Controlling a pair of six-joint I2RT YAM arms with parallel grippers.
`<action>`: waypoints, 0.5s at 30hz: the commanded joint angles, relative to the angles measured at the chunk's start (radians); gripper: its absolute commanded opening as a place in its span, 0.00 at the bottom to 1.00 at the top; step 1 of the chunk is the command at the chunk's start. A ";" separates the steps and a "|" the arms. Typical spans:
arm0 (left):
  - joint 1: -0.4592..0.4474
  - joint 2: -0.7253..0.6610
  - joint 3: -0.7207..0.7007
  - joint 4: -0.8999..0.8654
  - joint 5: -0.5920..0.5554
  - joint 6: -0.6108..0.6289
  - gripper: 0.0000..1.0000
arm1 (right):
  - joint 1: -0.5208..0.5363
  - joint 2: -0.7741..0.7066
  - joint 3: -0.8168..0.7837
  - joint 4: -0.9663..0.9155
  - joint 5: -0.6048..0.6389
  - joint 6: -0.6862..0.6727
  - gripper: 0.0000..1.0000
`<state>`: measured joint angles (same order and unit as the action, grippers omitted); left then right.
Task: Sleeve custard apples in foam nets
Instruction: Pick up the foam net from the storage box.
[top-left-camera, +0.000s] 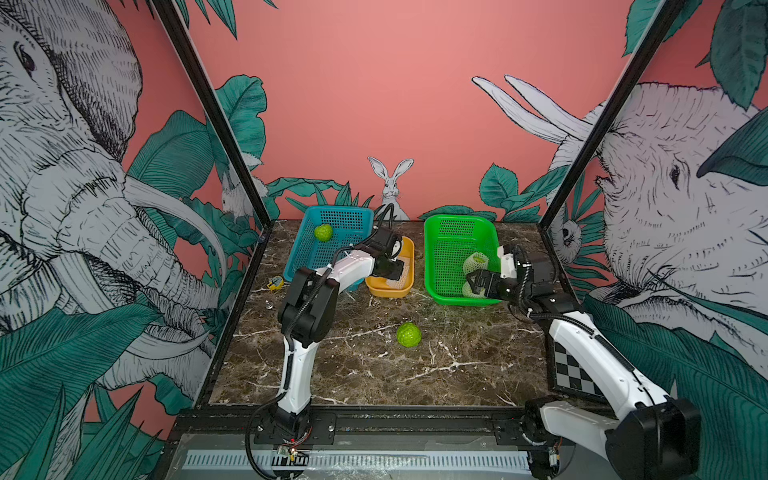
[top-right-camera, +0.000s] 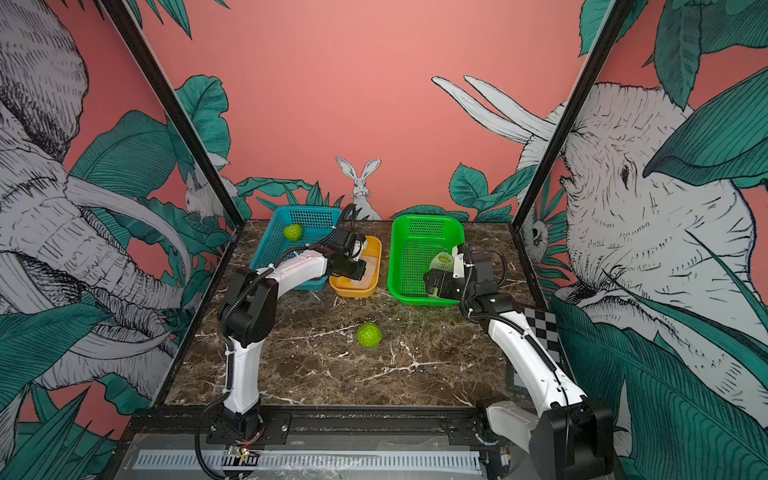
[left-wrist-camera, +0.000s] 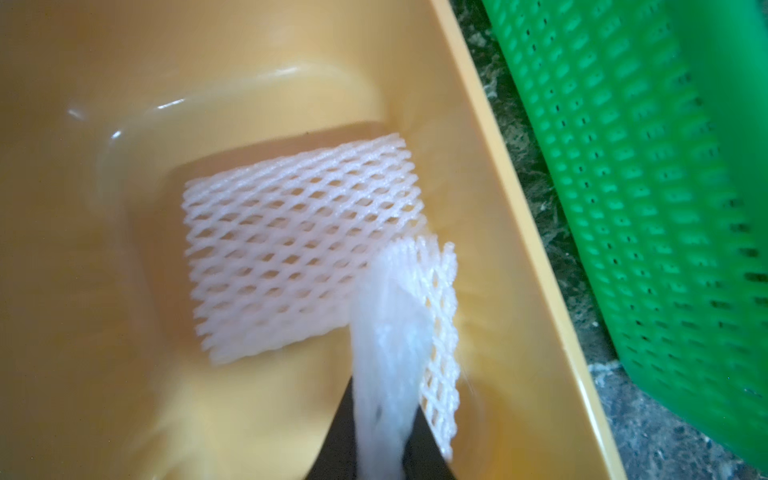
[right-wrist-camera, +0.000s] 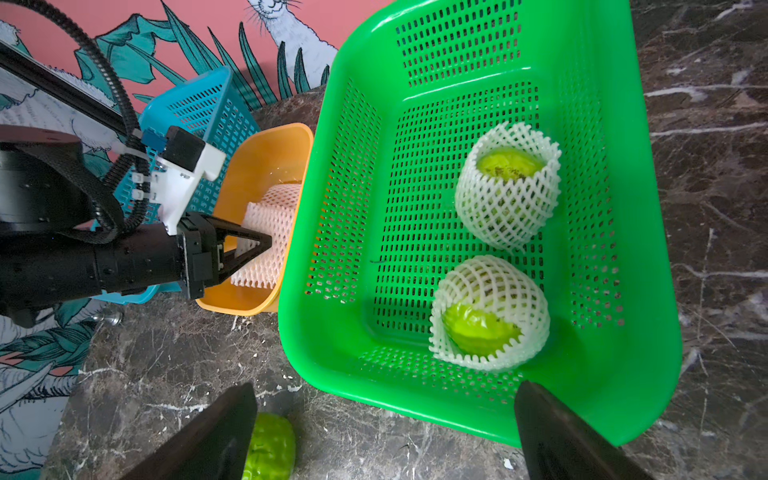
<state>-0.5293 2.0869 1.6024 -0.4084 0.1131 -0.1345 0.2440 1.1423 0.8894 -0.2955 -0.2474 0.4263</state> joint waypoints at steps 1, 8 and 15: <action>0.005 -0.111 0.031 -0.036 0.003 -0.014 0.12 | 0.036 -0.012 0.009 0.046 0.029 -0.072 0.99; 0.005 -0.141 0.121 -0.165 0.046 -0.067 0.12 | 0.149 -0.010 -0.013 0.134 0.040 -0.209 0.98; 0.005 -0.212 0.103 -0.188 0.231 -0.181 0.15 | 0.313 0.003 -0.053 0.250 0.069 -0.422 0.87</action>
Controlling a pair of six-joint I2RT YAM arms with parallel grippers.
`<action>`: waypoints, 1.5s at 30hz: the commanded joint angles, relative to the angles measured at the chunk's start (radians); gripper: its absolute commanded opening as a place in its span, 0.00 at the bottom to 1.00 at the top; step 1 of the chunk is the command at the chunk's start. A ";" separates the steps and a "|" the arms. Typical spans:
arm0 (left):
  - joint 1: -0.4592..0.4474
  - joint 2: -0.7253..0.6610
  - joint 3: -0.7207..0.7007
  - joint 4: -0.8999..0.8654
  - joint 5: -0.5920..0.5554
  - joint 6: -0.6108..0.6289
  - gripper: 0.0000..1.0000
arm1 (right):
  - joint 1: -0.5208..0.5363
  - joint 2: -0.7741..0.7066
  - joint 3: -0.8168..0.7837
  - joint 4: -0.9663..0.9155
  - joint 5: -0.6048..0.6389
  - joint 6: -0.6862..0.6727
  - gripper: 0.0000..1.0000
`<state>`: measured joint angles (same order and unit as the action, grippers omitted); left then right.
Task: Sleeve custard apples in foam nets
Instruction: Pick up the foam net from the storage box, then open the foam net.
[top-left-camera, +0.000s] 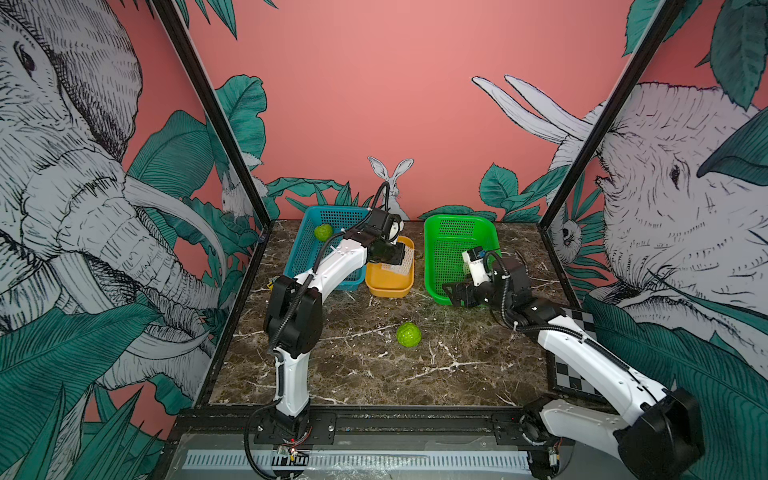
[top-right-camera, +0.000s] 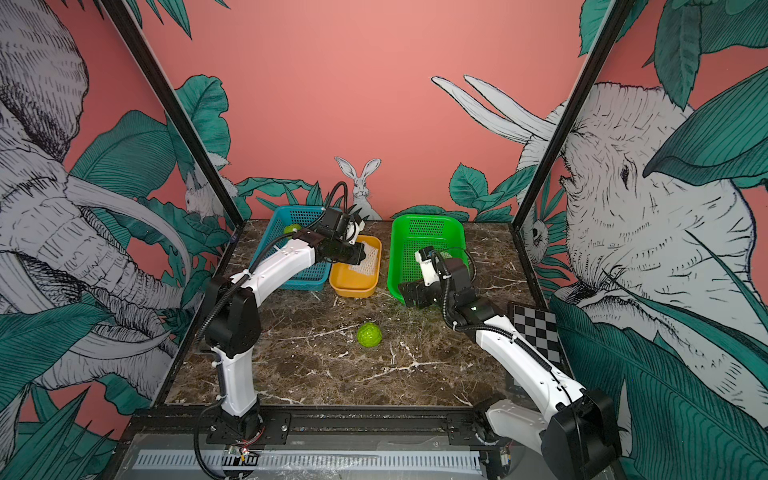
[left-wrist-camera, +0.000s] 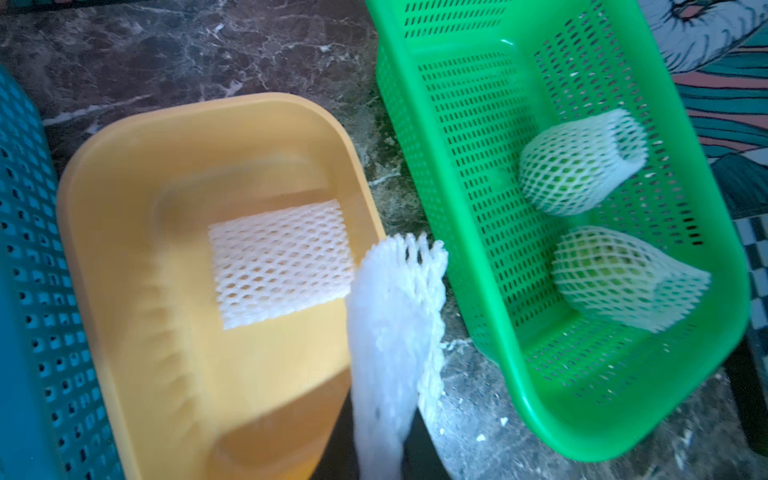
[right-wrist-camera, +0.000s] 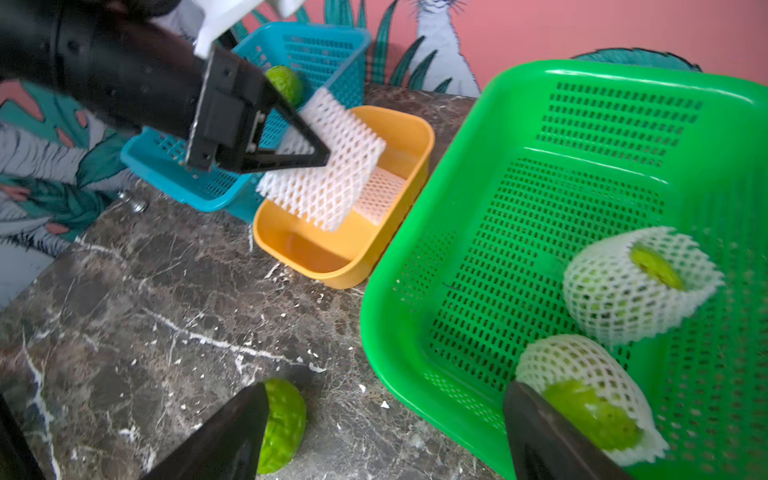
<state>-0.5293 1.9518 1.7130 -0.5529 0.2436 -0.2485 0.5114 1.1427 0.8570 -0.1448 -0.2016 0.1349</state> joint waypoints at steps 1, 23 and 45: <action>0.005 -0.091 -0.026 -0.030 0.128 -0.093 0.16 | 0.071 0.005 -0.029 0.121 0.035 -0.162 0.86; -0.074 -0.314 -0.339 0.144 0.209 -0.281 0.19 | 0.229 0.224 -0.070 0.439 0.281 -0.396 0.80; -0.073 -0.276 -0.337 0.185 0.240 -0.319 0.34 | 0.231 0.209 -0.134 0.560 0.195 -0.303 0.19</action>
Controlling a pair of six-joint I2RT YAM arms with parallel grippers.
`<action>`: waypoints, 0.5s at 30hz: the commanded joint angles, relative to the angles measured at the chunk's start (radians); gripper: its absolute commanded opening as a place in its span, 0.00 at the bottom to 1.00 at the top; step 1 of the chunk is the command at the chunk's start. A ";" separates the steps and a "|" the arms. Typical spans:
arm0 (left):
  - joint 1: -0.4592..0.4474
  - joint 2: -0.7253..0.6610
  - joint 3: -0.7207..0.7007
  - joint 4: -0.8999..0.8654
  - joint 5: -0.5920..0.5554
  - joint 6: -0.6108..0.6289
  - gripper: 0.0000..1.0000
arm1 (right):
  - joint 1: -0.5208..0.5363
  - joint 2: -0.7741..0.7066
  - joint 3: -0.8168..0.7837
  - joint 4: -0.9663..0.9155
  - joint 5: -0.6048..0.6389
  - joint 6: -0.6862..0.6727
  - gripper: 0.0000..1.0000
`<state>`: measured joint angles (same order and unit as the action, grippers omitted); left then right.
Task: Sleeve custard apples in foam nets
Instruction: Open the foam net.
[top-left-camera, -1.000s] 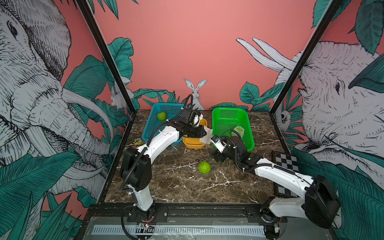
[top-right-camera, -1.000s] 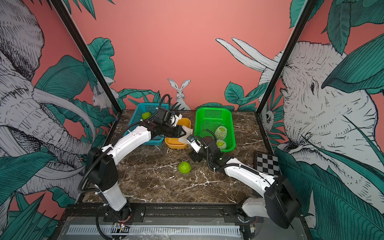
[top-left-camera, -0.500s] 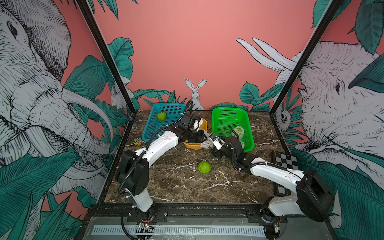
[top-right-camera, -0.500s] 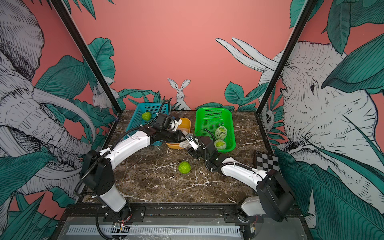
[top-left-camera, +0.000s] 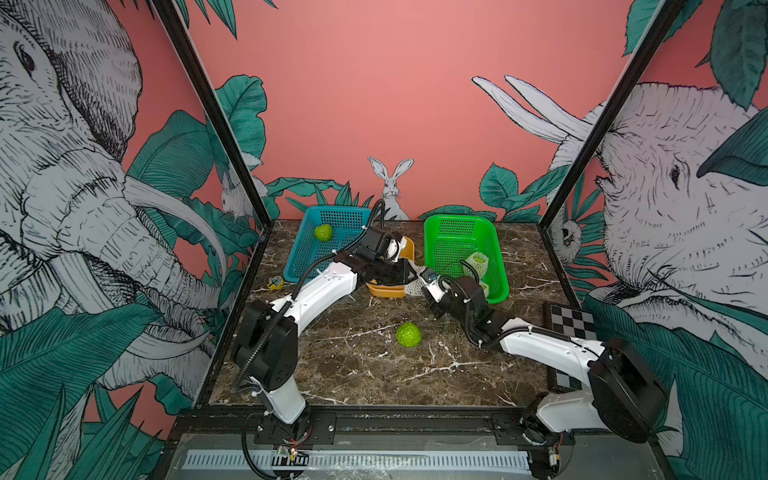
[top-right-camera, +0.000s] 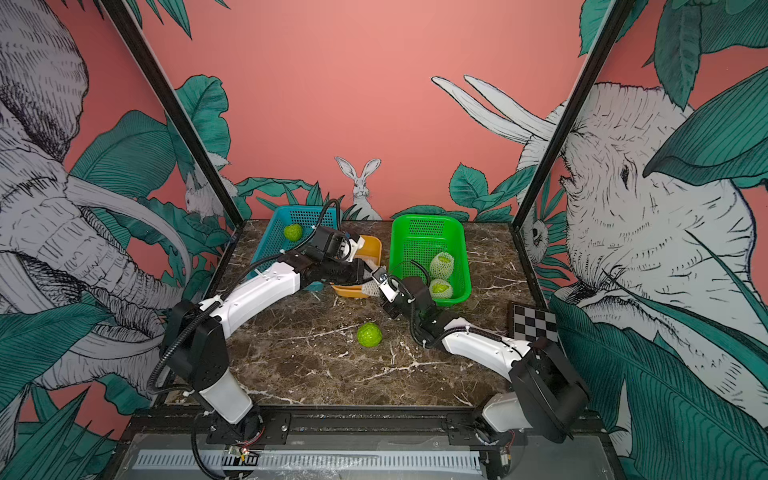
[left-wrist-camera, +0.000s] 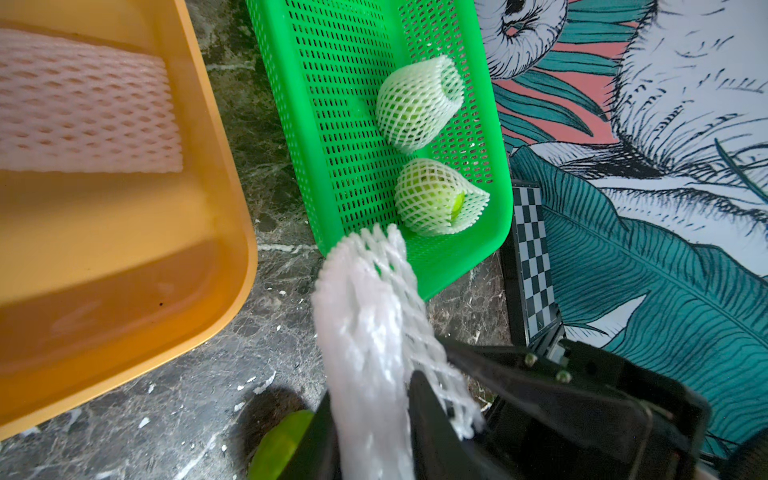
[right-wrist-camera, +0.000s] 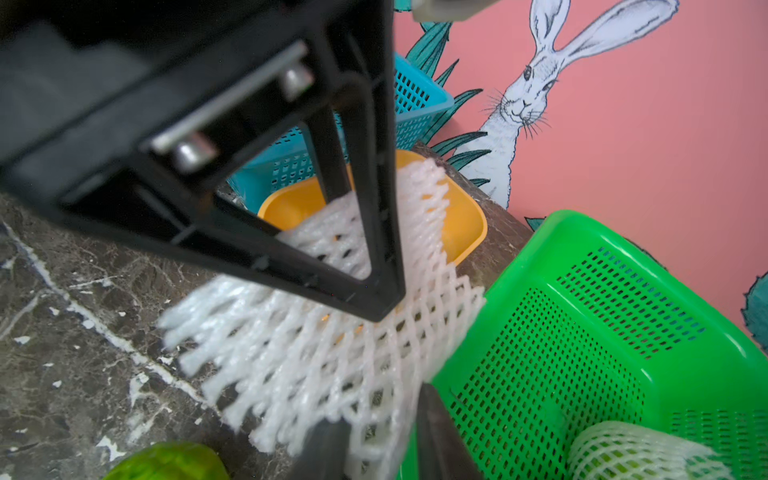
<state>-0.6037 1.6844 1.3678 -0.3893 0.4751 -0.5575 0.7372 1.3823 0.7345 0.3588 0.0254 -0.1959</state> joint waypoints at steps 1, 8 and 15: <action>0.001 -0.005 0.013 0.024 0.008 -0.012 0.38 | 0.005 -0.034 -0.016 0.058 -0.037 0.037 0.15; 0.001 -0.040 0.025 0.007 -0.112 0.038 0.71 | 0.003 -0.063 -0.003 -0.005 -0.055 0.152 0.00; 0.001 -0.160 -0.033 0.014 -0.286 0.137 0.81 | 0.004 -0.078 0.050 -0.164 -0.017 0.322 0.00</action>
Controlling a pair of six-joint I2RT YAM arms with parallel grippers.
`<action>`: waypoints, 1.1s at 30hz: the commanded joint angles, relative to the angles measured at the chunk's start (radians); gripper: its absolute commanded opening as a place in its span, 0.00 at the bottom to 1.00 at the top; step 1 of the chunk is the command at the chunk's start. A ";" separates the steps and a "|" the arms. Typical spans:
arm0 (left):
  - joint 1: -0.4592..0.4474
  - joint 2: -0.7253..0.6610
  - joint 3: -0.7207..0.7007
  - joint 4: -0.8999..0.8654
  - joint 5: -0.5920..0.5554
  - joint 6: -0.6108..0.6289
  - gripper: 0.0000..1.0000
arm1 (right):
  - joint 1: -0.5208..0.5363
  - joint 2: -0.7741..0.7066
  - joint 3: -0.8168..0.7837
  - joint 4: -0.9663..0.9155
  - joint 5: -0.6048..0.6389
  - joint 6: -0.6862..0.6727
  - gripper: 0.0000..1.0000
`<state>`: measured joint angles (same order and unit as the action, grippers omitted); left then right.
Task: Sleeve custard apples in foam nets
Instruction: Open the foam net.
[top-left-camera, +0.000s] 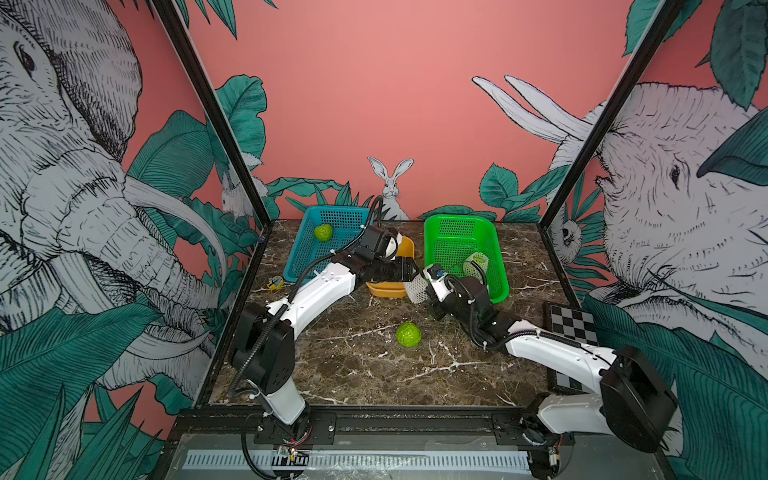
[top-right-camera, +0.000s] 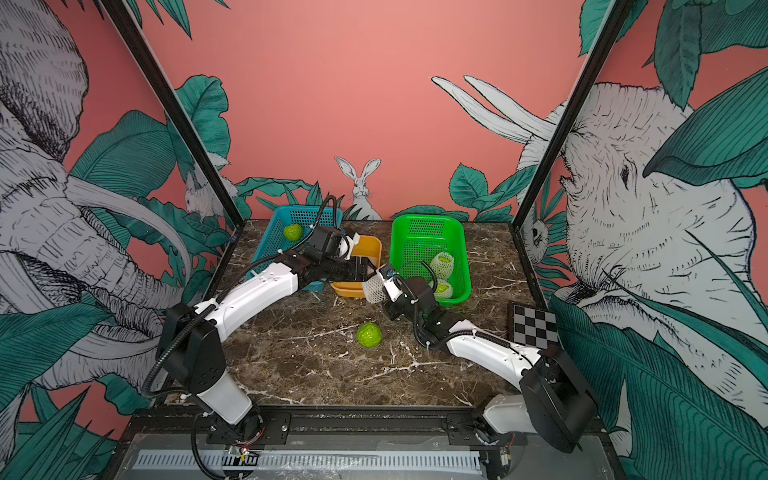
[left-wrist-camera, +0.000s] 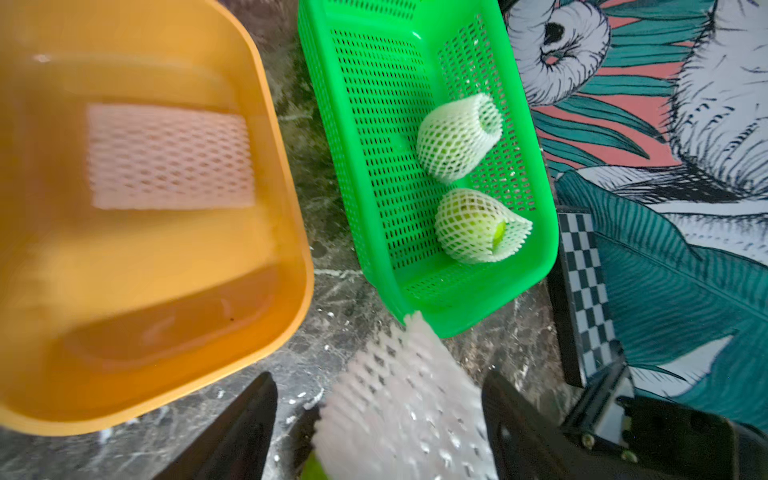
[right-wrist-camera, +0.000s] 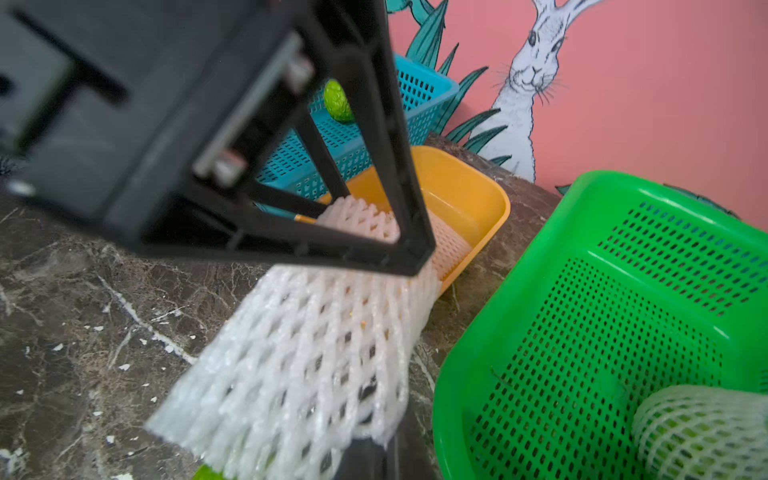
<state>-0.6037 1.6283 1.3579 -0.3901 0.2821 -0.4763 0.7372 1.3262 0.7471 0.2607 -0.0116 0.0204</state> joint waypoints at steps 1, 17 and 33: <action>0.001 -0.119 -0.040 0.025 -0.100 0.059 0.81 | 0.003 -0.021 0.052 -0.096 0.031 0.131 0.00; -0.133 -0.231 -0.240 0.261 -0.070 0.176 0.74 | -0.093 0.016 0.222 -0.386 -0.034 0.488 0.00; -0.159 -0.100 -0.138 0.194 -0.075 0.264 0.59 | -0.099 -0.004 0.257 -0.464 -0.070 0.552 0.00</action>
<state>-0.7570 1.5356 1.1954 -0.1699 0.2188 -0.2447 0.6418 1.3441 0.9775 -0.1883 -0.0723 0.5476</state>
